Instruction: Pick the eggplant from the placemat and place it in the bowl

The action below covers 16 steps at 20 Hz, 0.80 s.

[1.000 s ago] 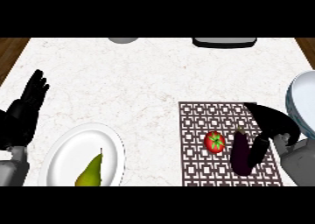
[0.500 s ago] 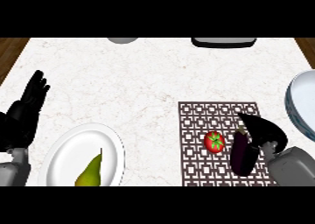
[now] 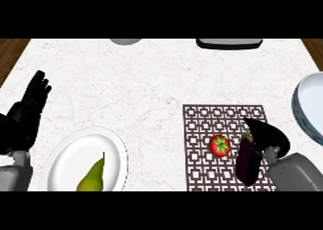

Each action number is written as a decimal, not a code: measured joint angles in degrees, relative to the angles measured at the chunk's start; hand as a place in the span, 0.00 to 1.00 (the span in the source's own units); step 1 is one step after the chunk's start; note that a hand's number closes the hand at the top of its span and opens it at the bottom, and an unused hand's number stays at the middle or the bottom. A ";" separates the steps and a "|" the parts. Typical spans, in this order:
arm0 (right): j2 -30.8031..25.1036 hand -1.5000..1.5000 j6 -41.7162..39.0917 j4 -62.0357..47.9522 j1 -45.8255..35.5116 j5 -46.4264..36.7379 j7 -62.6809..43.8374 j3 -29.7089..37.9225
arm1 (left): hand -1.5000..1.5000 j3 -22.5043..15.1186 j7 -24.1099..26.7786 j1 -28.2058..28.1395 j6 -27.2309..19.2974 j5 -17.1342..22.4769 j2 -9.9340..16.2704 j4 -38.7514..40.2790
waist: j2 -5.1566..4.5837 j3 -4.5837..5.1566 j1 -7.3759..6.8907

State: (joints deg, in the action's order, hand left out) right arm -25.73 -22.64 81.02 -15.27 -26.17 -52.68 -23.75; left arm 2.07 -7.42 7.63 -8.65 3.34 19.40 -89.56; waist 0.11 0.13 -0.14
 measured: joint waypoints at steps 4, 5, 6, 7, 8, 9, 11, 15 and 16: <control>1.70 1.00 -1.04 -2.70 -0.05 -0.96 1.57 1.80 | 0.50 0.96 0.50 0.67 0.94 -0.18 -0.71 1.40 | 0.20 0.28 0.00; 1.93 1.00 -1.42 -3.85 -0.49 -1.11 2.56 2.35 | 0.50 1.05 0.14 0.71 1.05 -0.43 -0.67 1.17 | 0.32 0.41 -0.02; 2.19 1.00 -1.42 -4.40 -0.56 -1.90 3.29 2.39 | 0.50 0.89 0.48 0.58 0.93 -0.85 -1.16 1.18 | 0.45 0.57 0.03; 2.13 1.00 -1.58 -5.11 -0.77 -2.25 4.64 2.62 | 0.50 1.32 0.12 1.20 1.41 -0.59 -0.90 1.56 | 0.54 0.68 0.05; 1.94 1.00 -1.61 -5.46 -0.74 -2.43 6.14 3.05 | 0.50 1.63 -0.16 1.62 1.79 -0.50 -0.70 1.72 | 0.60 0.72 0.04; 2.45 1.00 -1.09 -6.12 -0.90 -3.17 6.44 3.11 | 0.50 1.45 -0.04 2.12 1.55 -0.99 -1.02 2.07 | 0.69 0.91 0.15; 3.14 1.00 -0.58 -6.79 -0.93 -4.04 6.71 3.36 | 0.50 1.96 -0.03 1.55 2.13 -0.73 -0.74 1.49 | 0.82 1.16 0.20; 3.43 1.00 0.07 -8.37 -1.32 -5.43 9.05 4.10 | 0.50 1.66 -0.69 1.01 1.89 -1.20 -1.62 0.49 | 0.89 1.24 0.17; 3.66 1.00 0.55 -8.81 -1.36 -6.14 9.27 4.05 | 0.50 1.83 -0.89 0.41 2.16 -1.08 -1.44 -0.21 | 0.96 1.33 0.11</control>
State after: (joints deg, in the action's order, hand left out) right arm -22.08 -22.08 72.20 -16.63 -32.31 -43.41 -19.70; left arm 3.90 -8.32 8.04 -6.49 2.26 17.96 -89.77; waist 1.07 1.46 -0.03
